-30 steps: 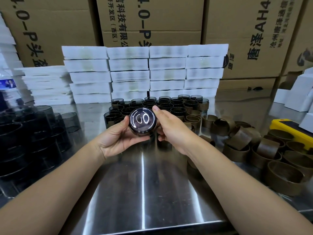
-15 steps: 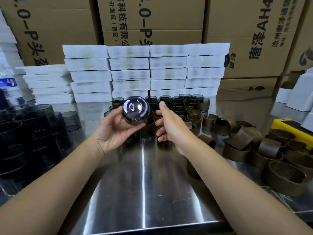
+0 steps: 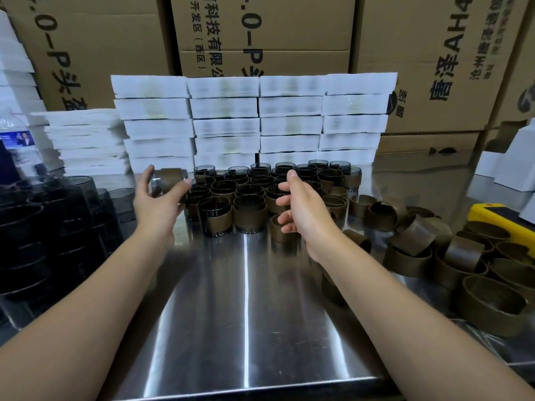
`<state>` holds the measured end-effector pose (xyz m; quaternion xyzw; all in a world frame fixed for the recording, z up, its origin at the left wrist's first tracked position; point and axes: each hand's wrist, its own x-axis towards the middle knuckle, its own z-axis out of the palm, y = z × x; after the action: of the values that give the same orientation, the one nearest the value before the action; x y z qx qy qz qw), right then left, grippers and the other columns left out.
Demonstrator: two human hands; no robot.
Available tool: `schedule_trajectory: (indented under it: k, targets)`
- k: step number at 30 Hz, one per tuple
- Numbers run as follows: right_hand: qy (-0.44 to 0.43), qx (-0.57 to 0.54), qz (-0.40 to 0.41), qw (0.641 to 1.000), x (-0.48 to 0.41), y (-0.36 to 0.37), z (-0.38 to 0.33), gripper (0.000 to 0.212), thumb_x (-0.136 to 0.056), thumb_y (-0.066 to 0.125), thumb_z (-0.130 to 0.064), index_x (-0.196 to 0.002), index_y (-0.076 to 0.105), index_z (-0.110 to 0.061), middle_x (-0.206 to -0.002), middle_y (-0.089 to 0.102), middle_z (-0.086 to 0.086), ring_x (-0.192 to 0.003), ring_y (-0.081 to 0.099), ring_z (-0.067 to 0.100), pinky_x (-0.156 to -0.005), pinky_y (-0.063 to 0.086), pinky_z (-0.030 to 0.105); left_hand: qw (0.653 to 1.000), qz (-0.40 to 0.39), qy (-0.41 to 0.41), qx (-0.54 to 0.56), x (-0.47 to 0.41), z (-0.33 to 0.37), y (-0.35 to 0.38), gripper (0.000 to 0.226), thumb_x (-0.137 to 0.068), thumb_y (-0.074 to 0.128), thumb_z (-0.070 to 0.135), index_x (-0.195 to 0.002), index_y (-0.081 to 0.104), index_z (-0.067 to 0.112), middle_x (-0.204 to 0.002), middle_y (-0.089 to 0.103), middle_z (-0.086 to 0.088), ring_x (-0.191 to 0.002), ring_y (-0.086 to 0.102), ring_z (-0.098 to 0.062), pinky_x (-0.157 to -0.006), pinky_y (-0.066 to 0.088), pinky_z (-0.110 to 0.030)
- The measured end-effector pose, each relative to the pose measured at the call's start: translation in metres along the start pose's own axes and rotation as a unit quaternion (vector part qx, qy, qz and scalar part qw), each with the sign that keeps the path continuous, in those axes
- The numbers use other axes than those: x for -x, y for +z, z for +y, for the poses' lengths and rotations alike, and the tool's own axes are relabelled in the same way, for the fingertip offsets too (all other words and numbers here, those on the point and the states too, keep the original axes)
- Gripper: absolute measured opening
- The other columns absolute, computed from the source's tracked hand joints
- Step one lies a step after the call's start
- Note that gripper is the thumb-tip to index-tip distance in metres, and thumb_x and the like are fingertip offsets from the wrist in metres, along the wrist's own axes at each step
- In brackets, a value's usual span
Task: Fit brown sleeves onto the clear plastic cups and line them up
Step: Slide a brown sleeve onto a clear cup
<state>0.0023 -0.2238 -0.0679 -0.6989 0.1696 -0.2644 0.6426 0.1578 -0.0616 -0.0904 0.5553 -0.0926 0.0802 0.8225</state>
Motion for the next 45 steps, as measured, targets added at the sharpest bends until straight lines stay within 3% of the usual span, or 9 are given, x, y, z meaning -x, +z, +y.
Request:
schedule_trajectory:
  k: [6,10,16,22,29,31,34,38,45]
  targets:
    - [-0.003,0.010,-0.001,1.000,0.000,0.001,0.001,0.041,-0.100,0.031,-0.049,-0.114,0.053,-0.017,-0.087,0.054,-0.003,-0.052,0.049,0.006,-0.043,0.043,0.017,0.986,0.067,0.000,-0.150,-0.011,-0.016,-0.004,0.074,-0.075,0.082,0.020,-0.137,0.047,0.040,-0.145,0.034,-0.003,-0.131,0.040,-0.024,-0.110,0.037,-0.037]
    - [-0.008,0.031,-0.005,0.999,0.000,0.003,0.004,0.037,-0.099,0.031,-0.049,-0.107,0.053,-0.020,-0.087,0.053,-0.004,-0.054,0.049,0.008,-0.044,0.042,0.019,0.945,0.102,-0.003,-0.310,-0.009,-0.015,-0.009,0.067,-0.075,0.081,0.021,-0.133,0.052,0.041,-0.140,0.029,-0.006,-0.128,0.028,-0.030,-0.103,0.033,-0.030]
    - [-0.009,0.043,-0.007,0.999,-0.001,0.004,0.006,0.039,-0.099,0.031,-0.050,-0.109,0.053,-0.021,-0.087,0.054,-0.005,-0.055,0.050,0.008,-0.043,0.042,0.019,0.871,0.026,0.005,-0.491,0.003,-0.014,-0.001,0.069,-0.072,0.080,0.014,-0.132,0.054,0.037,-0.140,0.032,-0.014,-0.129,0.027,-0.032,-0.102,0.029,-0.033]
    - [-0.006,0.040,-0.014,0.999,-0.001,0.005,0.007,0.037,-0.099,0.032,-0.051,-0.106,0.053,-0.022,-0.087,0.053,-0.004,-0.055,0.049,0.008,-0.041,0.042,0.017,0.870,-0.028,-0.007,-0.492,0.005,-0.019,0.000,0.080,-0.070,0.082,0.010,-0.138,0.047,0.033,-0.139,0.030,-0.016,-0.130,0.028,-0.036,-0.107,0.032,-0.038]
    - [-0.010,0.047,-0.020,0.999,-0.002,0.005,0.007,0.037,-0.099,0.032,-0.050,-0.104,0.053,-0.020,-0.088,0.054,-0.003,-0.054,0.050,0.008,-0.042,0.043,0.018,0.910,-0.095,-0.001,-0.404,0.004,-0.023,-0.001,0.091,-0.071,0.072,-0.011,-0.147,0.034,0.022,-0.142,0.040,-0.018,-0.128,0.045,-0.031,-0.108,0.039,-0.041]
    - [-0.009,0.049,-0.022,0.999,-0.003,0.005,0.007,0.037,-0.099,0.032,-0.049,-0.105,0.053,-0.020,-0.088,0.053,-0.004,-0.053,0.050,0.008,-0.043,0.043,0.018,0.885,-0.078,0.042,-0.457,0.004,-0.022,-0.002,0.081,-0.077,0.065,-0.006,-0.147,0.032,0.018,-0.145,0.036,-0.019,-0.133,0.038,-0.032,-0.109,0.035,-0.039]
    - [-0.008,0.056,-0.028,0.998,-0.002,0.005,0.008,0.037,-0.099,0.031,-0.050,-0.106,0.053,-0.021,-0.087,0.053,-0.005,-0.054,0.050,0.008,-0.044,0.043,0.019,0.796,-0.039,0.124,-0.591,0.004,-0.013,-0.007,0.077,-0.081,0.062,0.006,-0.149,0.028,0.015,-0.152,0.024,-0.020,-0.140,0.021,-0.034,-0.110,0.027,-0.046]
    - [-0.010,0.067,-0.034,0.997,-0.001,0.005,0.007,0.036,-0.099,0.031,-0.049,-0.104,0.054,-0.021,-0.086,0.053,-0.006,-0.053,0.050,0.008,-0.044,0.042,0.019,0.716,0.001,0.102,-0.691,-0.005,-0.003,-0.021,0.073,-0.084,0.066,0.026,-0.145,0.030,0.008,-0.152,0.020,-0.025,-0.135,0.022,-0.042,-0.110,0.027,-0.047]
    - [-0.016,0.081,-0.062,0.995,0.002,0.008,0.009,0.037,-0.099,0.032,-0.049,-0.103,0.056,-0.020,-0.085,0.053,-0.006,-0.054,0.049,0.009,-0.049,0.043,0.022,0.739,-0.055,0.061,-0.669,-0.021,-0.013,-0.035,0.061,-0.090,0.058,0.018,-0.145,0.031,0.008,-0.159,0.002,-0.019,-0.133,0.032,-0.046,-0.103,0.036,-0.048]
